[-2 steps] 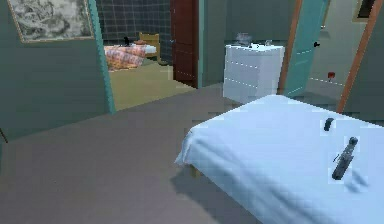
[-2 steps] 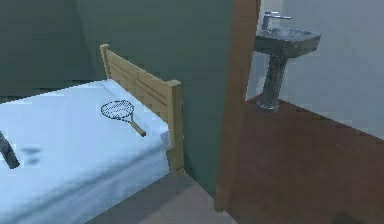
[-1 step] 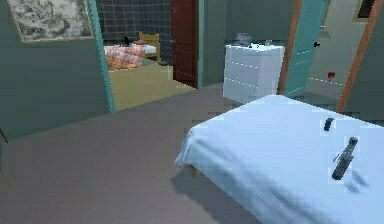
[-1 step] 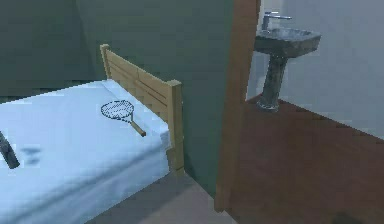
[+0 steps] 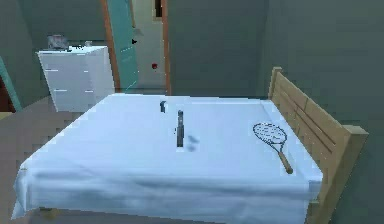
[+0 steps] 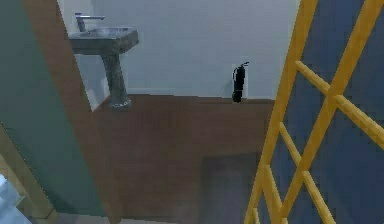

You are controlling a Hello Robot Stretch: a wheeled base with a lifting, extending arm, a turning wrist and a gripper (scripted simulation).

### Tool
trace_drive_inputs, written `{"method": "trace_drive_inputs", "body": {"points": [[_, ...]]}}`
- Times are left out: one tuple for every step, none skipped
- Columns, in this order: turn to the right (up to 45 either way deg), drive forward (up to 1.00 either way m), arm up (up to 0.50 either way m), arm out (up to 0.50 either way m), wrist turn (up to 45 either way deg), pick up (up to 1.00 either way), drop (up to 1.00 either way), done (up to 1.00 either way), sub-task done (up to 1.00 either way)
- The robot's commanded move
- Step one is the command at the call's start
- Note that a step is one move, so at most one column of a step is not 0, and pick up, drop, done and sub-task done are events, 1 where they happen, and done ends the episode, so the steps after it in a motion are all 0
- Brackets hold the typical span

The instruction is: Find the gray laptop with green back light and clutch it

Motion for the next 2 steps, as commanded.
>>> {"method": "trace_drive_inputs", "body": {"points": [[0.0,0.05,0.0,0.0,0.0,0.0,0.0,0.0,0.0],[-45.0,0.0,0.0,0.0,0.0,0.0,0.0,0.0,0.0]]}}
